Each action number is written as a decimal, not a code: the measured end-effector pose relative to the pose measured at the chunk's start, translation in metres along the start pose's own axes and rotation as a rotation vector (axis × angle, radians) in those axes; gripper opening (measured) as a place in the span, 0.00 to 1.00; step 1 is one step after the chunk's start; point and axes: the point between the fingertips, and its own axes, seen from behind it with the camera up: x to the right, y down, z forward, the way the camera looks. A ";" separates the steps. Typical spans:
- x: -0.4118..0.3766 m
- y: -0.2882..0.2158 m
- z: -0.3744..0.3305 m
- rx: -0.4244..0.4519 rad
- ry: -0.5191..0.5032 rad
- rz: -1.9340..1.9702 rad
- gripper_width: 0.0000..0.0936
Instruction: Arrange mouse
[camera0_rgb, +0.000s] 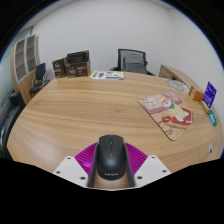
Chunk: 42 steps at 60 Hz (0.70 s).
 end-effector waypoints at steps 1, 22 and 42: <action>0.001 0.000 0.000 -0.001 0.004 -0.003 0.50; 0.003 -0.002 -0.003 0.005 0.057 0.035 0.33; 0.079 -0.144 -0.048 0.164 0.116 0.079 0.33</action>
